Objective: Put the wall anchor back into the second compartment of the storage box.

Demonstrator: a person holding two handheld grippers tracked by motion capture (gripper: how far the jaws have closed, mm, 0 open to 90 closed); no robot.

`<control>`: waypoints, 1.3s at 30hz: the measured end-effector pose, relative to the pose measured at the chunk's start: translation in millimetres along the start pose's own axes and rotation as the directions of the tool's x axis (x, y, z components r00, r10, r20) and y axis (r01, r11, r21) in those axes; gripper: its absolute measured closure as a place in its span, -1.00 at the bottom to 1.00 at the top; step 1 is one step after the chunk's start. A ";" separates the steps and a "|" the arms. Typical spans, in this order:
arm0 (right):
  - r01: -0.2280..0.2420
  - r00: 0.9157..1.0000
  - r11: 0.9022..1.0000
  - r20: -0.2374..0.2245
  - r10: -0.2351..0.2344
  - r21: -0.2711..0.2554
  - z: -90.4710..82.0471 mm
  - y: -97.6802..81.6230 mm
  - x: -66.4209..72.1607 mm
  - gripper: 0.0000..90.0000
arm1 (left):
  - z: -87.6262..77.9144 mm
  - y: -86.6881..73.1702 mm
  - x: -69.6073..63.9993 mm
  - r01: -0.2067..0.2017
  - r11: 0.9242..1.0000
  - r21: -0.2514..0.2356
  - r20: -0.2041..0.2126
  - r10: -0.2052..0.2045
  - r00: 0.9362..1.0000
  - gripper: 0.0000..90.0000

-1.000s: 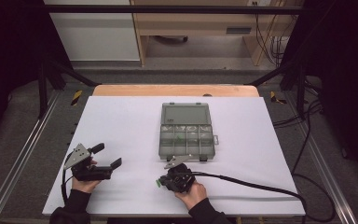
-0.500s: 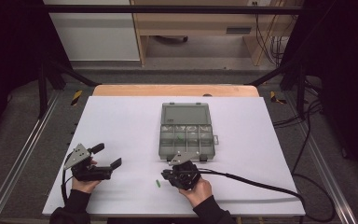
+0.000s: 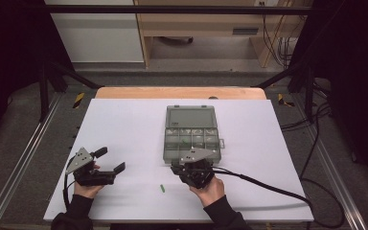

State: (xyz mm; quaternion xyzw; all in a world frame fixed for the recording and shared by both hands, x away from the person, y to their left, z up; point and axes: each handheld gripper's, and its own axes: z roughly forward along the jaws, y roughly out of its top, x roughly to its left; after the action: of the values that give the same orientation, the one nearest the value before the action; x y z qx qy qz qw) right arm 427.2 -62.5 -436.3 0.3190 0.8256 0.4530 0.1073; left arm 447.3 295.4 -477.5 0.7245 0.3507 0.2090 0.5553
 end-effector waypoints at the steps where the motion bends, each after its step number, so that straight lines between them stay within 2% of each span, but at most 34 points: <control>1: -0.003 1.000 1.000 0.002 0.003 -0.007 -1.3 1.5 -1.0 0.89 | -0.1 0.0 0.1 -0.002 1.000 0.001 0.000 0.002 1.000 -0.97; 8: -0.013 0.999 0.998 0.038 0.016 -0.068 -8.6 15.2 -15.8 0.89 | 0.2 -0.2 0.1 -0.001 1.000 0.003 0.001 0.001 1.000 -0.97; 21: -0.036 0.994 0.992 0.097 0.048 -0.124 -12.1 35.5 -47.8 0.89 | 0.5 -0.3 0.4 0.002 1.000 0.002 0.002 -0.002 1.000 -0.97; 31: -0.043 0.988 0.993 0.144 0.059 -0.111 -0.4 45.7 -68.0 0.89 | 0.6 -0.3 0.6 0.004 1.000 0.001 0.002 -0.004 1.000 -0.97; 39: -0.066 0.981 0.995 0.179 0.080 -0.081 21.6 51.9 -86.6 0.89 | 0.5 -0.3 0.8 0.004 1.000 0.000 0.003 -0.004 1.000 -0.97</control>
State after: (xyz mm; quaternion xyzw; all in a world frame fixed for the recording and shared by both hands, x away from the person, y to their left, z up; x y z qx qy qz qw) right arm 526.5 -81.8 -415.9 0.3850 0.7826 0.4560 0.1774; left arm 448.0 295.7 -478.0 0.7243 0.3512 0.2068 0.5561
